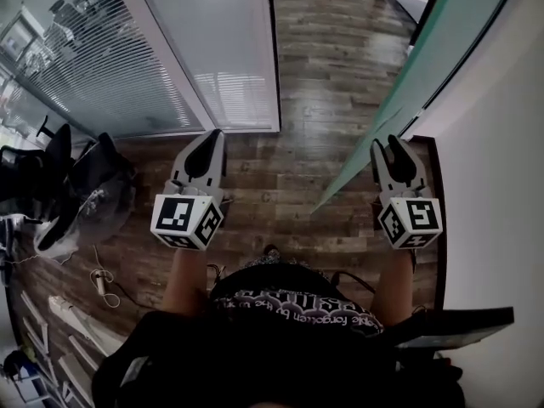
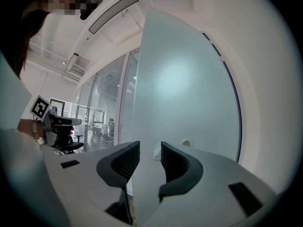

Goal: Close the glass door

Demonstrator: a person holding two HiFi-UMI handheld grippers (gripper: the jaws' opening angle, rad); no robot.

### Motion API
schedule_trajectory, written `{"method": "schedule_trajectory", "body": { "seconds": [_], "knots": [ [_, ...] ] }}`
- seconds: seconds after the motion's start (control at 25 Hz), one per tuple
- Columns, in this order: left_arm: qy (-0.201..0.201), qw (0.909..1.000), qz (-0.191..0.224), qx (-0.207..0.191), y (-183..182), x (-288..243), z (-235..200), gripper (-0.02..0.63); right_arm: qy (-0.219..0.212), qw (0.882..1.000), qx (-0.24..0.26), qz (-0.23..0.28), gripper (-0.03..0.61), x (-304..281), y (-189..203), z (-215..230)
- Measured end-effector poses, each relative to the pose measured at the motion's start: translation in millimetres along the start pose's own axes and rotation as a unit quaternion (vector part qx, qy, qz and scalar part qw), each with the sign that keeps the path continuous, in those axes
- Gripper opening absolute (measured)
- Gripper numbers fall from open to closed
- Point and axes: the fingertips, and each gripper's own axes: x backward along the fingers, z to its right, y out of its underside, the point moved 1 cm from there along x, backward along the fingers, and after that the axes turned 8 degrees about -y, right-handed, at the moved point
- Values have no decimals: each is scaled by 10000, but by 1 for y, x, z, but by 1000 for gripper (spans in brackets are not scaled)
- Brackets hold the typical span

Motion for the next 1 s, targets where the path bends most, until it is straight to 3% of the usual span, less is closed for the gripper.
{"method": "schedule_trajectory", "body": {
  "seconds": [0.16, 0.44, 0.72, 1.0],
  "knots": [
    [-55, 9999, -2, 106, 0, -10, -16, -2, 154, 9995, 15, -272, 123, -22, 12, 27],
    [6, 10000, -16, 70, 3, -24, -27, -2, 46, 9982, 72, -599, 123, -78, 27, 49],
    [-223, 9996, -156, 123, 16, -25, -64, -2, -117, 9984, -2, -548, 123, -117, 26, 51],
    [-337, 9990, -155, 262, 19, -33, -97, -2, 327, 9973, -161, -642, 117, -140, 21, 53]
  ]
}}
